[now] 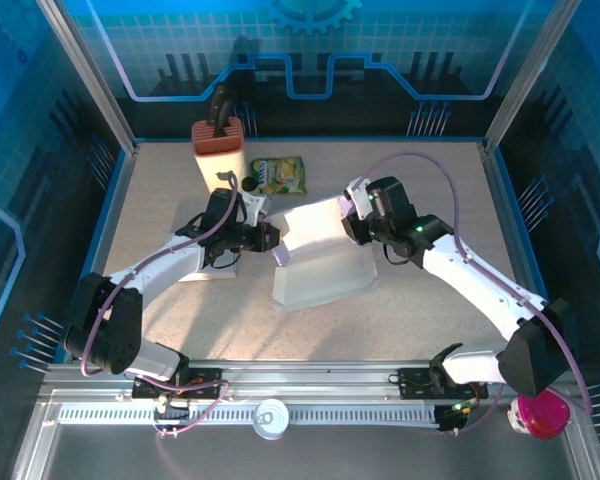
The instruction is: Fold the paper box
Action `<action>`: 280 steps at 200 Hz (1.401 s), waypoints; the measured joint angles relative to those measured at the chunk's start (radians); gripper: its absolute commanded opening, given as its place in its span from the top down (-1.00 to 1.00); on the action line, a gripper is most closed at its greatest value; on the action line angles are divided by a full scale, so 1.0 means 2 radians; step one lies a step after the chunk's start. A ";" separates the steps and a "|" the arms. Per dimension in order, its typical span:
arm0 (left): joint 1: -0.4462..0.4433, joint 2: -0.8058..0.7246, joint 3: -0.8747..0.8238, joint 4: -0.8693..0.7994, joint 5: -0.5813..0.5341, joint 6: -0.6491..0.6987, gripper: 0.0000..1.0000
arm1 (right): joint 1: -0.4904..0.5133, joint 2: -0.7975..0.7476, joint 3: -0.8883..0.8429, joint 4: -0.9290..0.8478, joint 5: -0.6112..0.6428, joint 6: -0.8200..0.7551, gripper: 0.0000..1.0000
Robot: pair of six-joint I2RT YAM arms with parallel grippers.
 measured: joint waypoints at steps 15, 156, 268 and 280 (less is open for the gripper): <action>0.000 0.000 0.001 -0.002 -0.001 0.000 1.00 | -0.014 -0.003 0.000 0.000 -0.031 0.000 0.49; -0.020 -0.048 -0.008 -0.010 -0.032 0.034 1.00 | -0.034 -0.030 -0.039 0.042 -0.054 0.004 0.46; -0.023 -0.048 -0.006 -0.020 -0.034 0.035 1.00 | -0.029 -0.042 -0.053 0.044 -0.067 0.004 0.30; -0.026 -0.048 -0.004 -0.023 -0.034 0.035 1.00 | -0.029 -0.039 -0.053 0.045 -0.062 0.004 0.28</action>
